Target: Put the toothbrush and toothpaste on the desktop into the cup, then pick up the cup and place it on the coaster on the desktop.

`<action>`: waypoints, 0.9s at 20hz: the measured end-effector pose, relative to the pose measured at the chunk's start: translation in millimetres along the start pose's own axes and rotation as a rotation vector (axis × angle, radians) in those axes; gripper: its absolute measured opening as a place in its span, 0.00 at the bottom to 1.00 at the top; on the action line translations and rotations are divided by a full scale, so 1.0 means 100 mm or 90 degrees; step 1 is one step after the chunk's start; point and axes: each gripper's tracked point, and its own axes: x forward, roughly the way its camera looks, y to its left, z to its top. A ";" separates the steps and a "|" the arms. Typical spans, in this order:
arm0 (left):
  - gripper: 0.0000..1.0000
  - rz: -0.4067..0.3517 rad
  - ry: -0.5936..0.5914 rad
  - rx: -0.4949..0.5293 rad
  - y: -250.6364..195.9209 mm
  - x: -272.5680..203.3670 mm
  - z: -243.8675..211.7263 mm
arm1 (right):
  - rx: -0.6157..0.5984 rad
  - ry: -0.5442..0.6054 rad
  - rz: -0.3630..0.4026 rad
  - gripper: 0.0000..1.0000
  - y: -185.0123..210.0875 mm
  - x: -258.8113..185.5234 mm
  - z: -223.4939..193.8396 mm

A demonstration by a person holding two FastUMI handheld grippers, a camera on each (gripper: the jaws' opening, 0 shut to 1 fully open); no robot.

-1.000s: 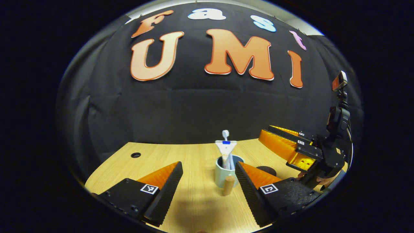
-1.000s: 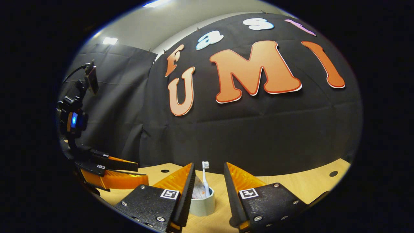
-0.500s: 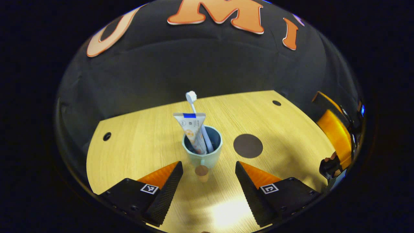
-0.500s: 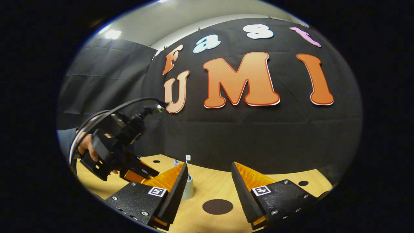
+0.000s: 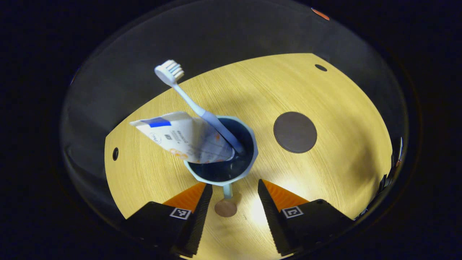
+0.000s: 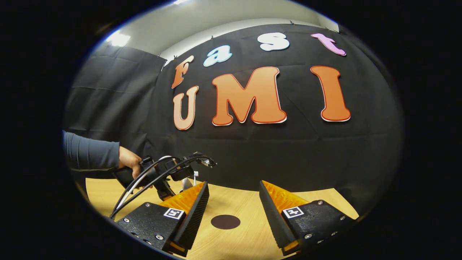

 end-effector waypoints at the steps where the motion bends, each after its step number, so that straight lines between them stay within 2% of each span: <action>1: 0.65 0.009 0.012 0.001 -0.04 0.01 -0.02 | -0.001 0.002 0.003 0.84 0.03 -0.05 -0.04; 2: 0.63 0.016 0.022 -0.003 -0.08 0.01 -0.03 | -0.001 0.003 0.001 0.84 0.03 -0.09 -0.05; 3: 0.36 0.015 0.017 0.000 -0.14 -0.02 0.02 | -0.001 0.004 0.005 0.84 0.05 -0.11 -0.07; 6: 0.30 0.017 0.005 -0.023 -0.23 -0.15 0.09 | 0.004 0.018 -0.002 0.84 0.02 -0.14 -0.14; 7: 0.15 0.017 0.003 -0.025 -0.26 -0.17 0.10 | 0.007 0.017 -0.008 0.84 -0.01 -0.15 -0.12; 8: 0.24 0.016 -0.002 -0.031 -0.29 -0.19 0.16 | 0.009 0.014 -0.011 0.84 -0.02 -0.18 -0.08; 12: 0.22 0.017 -0.017 -0.058 -0.45 -0.23 0.39 | 0.002 -0.002 -0.018 0.84 -0.03 -0.28 0.03; 15: 0.22 0.001 -0.041 -0.053 -0.68 -0.29 0.76 | 0.000 -0.007 -0.033 0.84 -0.09 -0.34 0.08; 17: 0.22 0.000 -0.051 -0.054 -0.77 -0.43 0.73 | 0.000 -0.003 -0.037 0.84 -0.10 -0.37 0.07; 18: 0.22 -0.009 -0.057 -0.052 -0.89 -0.44 0.95 | -0.001 -0.003 -0.038 0.80 -0.11 -0.40 0.08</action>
